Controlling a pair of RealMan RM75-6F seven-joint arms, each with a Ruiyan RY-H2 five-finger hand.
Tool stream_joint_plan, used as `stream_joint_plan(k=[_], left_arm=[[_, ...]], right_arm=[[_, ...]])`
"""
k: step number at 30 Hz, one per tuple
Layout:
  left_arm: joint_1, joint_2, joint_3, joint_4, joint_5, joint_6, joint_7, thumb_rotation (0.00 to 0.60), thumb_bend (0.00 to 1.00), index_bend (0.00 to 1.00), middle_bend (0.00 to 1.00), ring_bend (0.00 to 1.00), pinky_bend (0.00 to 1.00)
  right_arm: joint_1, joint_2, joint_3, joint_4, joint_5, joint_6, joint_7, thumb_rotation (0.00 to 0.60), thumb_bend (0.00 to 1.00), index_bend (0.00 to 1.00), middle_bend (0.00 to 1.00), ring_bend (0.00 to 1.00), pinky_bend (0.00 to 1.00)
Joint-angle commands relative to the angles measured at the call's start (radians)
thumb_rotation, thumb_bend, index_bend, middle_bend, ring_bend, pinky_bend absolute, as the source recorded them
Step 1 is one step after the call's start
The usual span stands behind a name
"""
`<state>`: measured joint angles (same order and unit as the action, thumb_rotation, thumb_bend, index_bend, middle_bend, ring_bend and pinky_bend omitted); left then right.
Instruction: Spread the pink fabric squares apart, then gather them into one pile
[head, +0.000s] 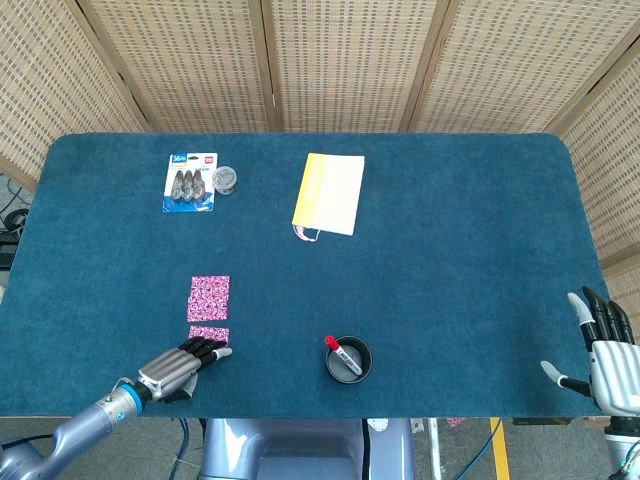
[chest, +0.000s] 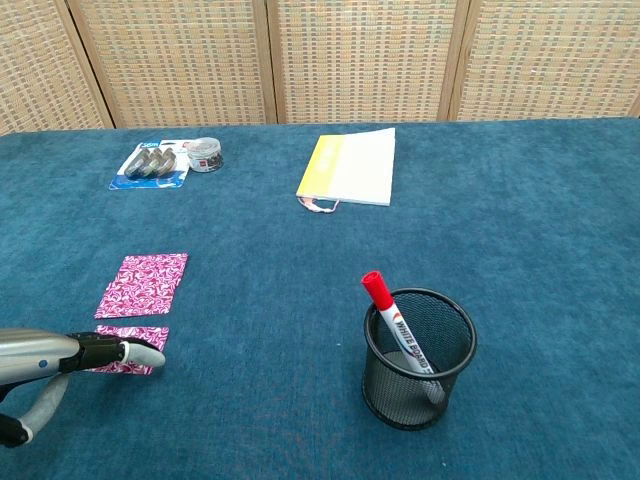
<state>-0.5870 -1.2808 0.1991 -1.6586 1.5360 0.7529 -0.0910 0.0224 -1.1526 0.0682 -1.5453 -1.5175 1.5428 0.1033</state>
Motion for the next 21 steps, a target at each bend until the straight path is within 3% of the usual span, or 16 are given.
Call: stream_joint_plan(k=[1, 7, 11, 16, 21], left_arm=[[0.002, 0.008, 0.004, -0.016, 0.002, 0.006, 0.010, 0.600, 1.00, 0.00, 0.00, 0.00, 0.00], [0.018, 0.027, -0.006, -0.035, 0.030, 0.074, -0.003, 0.600, 1.00, 0.00, 0.00, 0.00, 0.00], [0.023, 0.032, -0.042, -0.020, 0.017, 0.117, -0.032, 0.600, 1.00, 0.00, 0.00, 0.00, 0.00], [0.009, 0.001, -0.095, 0.054, -0.023, 0.118, -0.105, 0.600, 1.00, 0.00, 0.00, 0.00, 0.00], [-0.007, -0.036, -0.109, 0.126, -0.039, 0.083, -0.156, 0.600, 1.00, 0.00, 0.00, 0.00, 0.00]], right_arm=[[0.000, 0.000, 0.000, 0.000, 0.000, 0.000, 0.000, 0.600, 0.18, 0.00, 0.00, 0.00, 0.00], [0.000, 0.000, 0.000, 0.000, 0.001, -0.001, 0.000, 0.600, 0.18, 0.00, 0.00, 0.00, 0.00], [0.001, 0.001, 0.000, -0.001, 0.001, -0.002, 0.000, 0.600, 0.18, 0.00, 0.00, 0.00, 0.00], [0.000, 0.001, 0.000, -0.002, 0.001, -0.002, -0.001, 0.600, 0.18, 0.00, 0.00, 0.00, 0.00], [0.001, 0.002, 0.000, -0.003, 0.003, -0.004, 0.000, 0.600, 0.18, 0.00, 0.00, 0.00, 0.00]])
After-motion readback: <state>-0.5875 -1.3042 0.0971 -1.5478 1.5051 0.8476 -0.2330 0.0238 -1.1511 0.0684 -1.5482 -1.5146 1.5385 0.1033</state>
